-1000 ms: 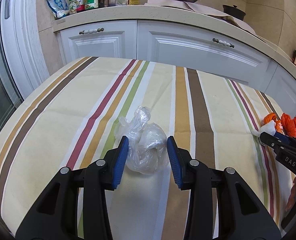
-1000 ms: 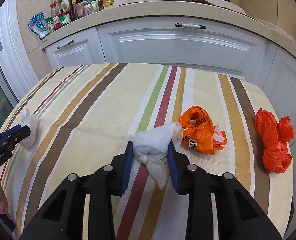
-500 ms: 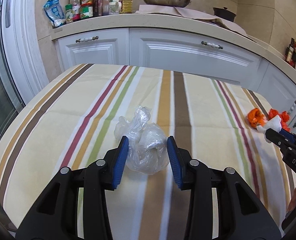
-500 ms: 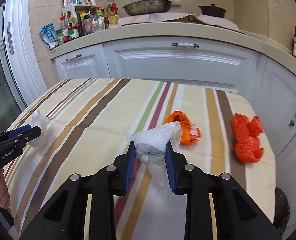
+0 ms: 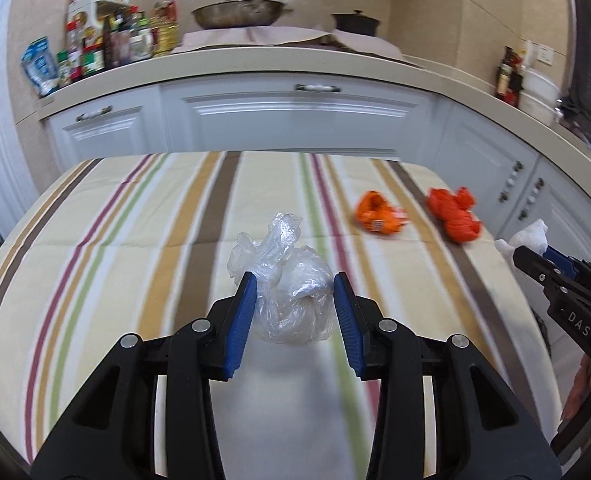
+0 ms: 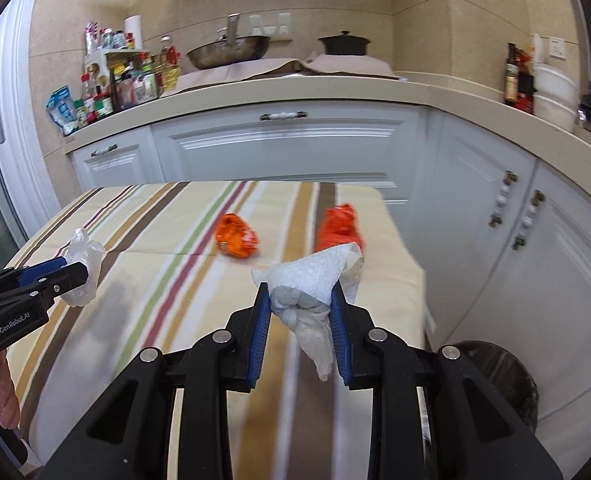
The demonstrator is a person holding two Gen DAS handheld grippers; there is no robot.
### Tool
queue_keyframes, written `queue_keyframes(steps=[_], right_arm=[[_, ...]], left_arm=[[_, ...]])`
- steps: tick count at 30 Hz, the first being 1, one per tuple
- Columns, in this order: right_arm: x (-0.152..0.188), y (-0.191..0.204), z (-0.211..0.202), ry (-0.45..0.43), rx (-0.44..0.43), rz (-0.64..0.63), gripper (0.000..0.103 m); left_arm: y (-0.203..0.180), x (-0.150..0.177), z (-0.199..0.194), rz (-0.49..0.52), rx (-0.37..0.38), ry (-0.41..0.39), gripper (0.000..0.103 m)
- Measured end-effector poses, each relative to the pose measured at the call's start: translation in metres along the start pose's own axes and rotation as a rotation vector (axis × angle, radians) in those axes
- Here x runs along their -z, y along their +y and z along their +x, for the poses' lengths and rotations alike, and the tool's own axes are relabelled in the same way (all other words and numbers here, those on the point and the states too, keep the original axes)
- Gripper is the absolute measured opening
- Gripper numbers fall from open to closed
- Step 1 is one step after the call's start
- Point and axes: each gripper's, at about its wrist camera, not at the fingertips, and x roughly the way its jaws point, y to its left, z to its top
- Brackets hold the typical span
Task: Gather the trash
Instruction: 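Carry the clear bag and tissue over the bin and open both tools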
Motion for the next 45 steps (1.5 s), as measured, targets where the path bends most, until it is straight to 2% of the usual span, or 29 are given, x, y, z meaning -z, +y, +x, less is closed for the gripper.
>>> queue_keyframes(steps=[8, 20, 35, 45], right_arm=[[0.022, -0.052, -0.035, -0.028, 0.097, 0.089, 0.029], [0.052, -0.122, -0.074, -0.052, 0.22, 0.204, 0.029], [0.075, -0.184, -0.097, -0.062, 0.312, 0.264, 0.029], [0.08, -0.213, -0.09, -0.059, 0.335, 0.29, 0.029]], left_arm=[[-0.074, 0.004, -0.006, 0.105, 0.109, -0.017, 0.039], [-0.163, 0.009, -0.011, 0.248, 0.224, -0.031, 0.039], [-0.253, 0.021, 0.0, 0.356, 0.303, -0.021, 0.039], [-0.302, 0.028, 0.015, 0.4, 0.34, -0.047, 0.039]])
